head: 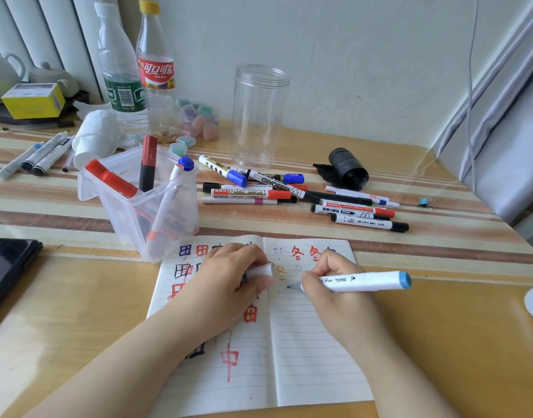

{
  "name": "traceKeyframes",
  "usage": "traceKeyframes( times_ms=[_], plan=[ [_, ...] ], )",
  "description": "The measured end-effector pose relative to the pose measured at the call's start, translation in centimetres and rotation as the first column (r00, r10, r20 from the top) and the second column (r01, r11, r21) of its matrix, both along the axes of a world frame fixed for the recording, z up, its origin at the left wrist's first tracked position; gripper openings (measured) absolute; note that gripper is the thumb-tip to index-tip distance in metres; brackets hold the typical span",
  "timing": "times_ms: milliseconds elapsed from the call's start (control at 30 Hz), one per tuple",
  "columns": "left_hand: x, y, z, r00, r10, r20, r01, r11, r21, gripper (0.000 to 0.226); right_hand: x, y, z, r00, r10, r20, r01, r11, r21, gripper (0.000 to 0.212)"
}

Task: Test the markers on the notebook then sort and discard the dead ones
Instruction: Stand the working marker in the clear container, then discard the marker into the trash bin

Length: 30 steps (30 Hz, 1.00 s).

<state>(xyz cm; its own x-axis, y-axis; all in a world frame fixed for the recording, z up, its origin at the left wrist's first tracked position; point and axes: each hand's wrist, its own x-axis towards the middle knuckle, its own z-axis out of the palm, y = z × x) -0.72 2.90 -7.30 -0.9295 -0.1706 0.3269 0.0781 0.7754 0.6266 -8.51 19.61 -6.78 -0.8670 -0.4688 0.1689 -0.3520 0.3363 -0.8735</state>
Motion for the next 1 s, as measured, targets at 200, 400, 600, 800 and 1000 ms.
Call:
traceKeyframes(
  times_ms=[200,400,600,800,1000],
  plan=[
    [0.2,0.0,0.0,1.0,-0.013,0.006,0.013,1.0,0.015,0.028,0.5,0.1,0.6,0.997,-0.012,0.073,0.022,0.991,-0.129,0.024],
    [1.4,-0.4,2.0,0.996,-0.084,0.014,0.081,0.987,0.137,0.016,1.3,0.7,3.1,0.99,0.1,0.095,-0.071,0.96,-0.273,0.024],
    [2.6,0.8,4.5,0.98,-0.195,-0.029,0.197,0.976,0.089,0.002,1.9,0.9,5.8,0.986,0.162,0.038,-0.147,0.955,-0.257,0.023],
    [3.9,2.0,5.9,0.971,-0.22,-0.089,0.227,0.971,0.077,0.006,3.3,0.5,6.7,0.966,0.232,0.113,-0.188,0.932,-0.311,0.022],
    [5.4,2.4,6.1,0.975,-0.172,-0.138,0.181,0.982,0.057,0.023,4.8,-0.8,5.6,0.911,0.322,0.257,-0.157,0.848,-0.506,0.026]
  ],
)
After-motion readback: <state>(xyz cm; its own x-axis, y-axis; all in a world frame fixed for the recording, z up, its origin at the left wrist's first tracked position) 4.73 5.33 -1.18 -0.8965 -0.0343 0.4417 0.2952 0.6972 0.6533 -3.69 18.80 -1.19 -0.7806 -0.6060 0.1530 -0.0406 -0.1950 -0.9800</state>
